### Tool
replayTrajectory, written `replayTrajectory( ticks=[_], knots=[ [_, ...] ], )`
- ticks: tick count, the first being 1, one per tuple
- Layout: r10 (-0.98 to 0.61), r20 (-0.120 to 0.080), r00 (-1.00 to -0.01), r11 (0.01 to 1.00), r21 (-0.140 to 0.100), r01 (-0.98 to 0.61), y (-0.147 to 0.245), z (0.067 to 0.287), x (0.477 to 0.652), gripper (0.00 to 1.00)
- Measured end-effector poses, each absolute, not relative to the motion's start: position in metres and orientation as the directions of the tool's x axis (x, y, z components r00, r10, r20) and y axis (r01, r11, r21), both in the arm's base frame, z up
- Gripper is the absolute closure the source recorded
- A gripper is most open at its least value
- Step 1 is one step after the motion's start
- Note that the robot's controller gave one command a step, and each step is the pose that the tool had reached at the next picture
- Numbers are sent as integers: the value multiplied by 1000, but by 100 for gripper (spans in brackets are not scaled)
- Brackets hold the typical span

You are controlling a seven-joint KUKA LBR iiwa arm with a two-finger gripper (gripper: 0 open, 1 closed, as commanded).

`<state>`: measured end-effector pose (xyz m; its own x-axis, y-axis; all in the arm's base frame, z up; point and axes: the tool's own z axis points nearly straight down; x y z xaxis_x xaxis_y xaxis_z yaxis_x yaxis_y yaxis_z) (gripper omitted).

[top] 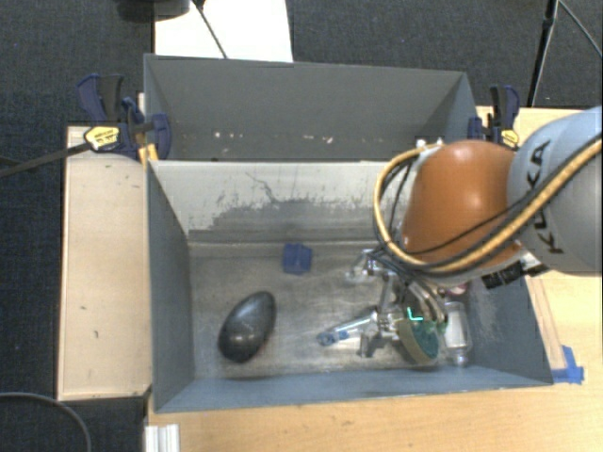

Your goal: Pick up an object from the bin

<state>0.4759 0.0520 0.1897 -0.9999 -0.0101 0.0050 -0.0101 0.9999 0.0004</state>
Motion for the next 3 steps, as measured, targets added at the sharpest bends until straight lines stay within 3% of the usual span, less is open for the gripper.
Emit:
replayTrajectory(
  ticks=[1,2,3],
  knots=[
    [31,-9,-999,1000,2,31,27,71,506,0],
    [34,-14,-999,999,3,34,28,74,508,100],
    [33,-10,-999,999,1,33,25,222,502,100]
  ],
)
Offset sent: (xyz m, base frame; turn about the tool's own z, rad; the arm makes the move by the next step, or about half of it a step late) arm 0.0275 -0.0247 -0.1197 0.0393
